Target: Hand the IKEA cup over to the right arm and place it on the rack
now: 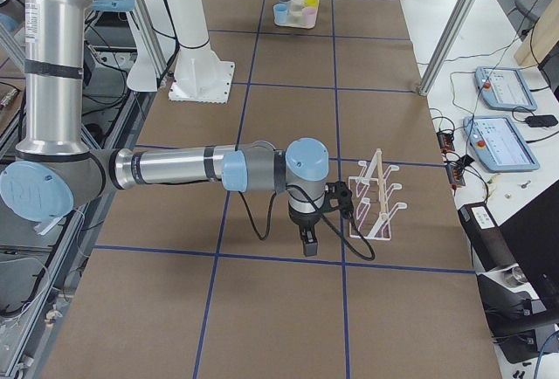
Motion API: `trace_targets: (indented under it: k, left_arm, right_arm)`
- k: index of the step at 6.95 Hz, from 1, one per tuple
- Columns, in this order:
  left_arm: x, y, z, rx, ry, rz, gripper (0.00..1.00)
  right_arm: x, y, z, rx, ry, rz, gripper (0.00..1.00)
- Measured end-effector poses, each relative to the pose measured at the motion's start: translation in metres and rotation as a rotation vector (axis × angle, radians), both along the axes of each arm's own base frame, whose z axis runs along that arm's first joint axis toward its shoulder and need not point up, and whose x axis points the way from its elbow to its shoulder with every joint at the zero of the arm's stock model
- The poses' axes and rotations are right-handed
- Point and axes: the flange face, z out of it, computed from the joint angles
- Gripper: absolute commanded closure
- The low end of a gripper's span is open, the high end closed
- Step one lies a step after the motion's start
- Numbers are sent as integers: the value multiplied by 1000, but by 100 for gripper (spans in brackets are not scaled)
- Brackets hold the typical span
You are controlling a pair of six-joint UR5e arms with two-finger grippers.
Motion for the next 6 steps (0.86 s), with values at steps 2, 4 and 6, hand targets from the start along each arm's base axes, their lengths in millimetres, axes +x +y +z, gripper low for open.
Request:
trace_targets:
  k: [2, 4, 6]
  left_arm:
    - [1, -35, -46, 184, -3, -5, 0]
    - [2, -58, -68, 330, 2, -7, 0]
    - [3, -66, -70, 388, 18, -21, 0]
  right_arm:
    - [0, -10, -37, 164, 1, 9, 0]
    - [-6, -23, -62, 172, -77, 107, 0]
    - [-14, -19, -74, 190, -158, 159, 0]
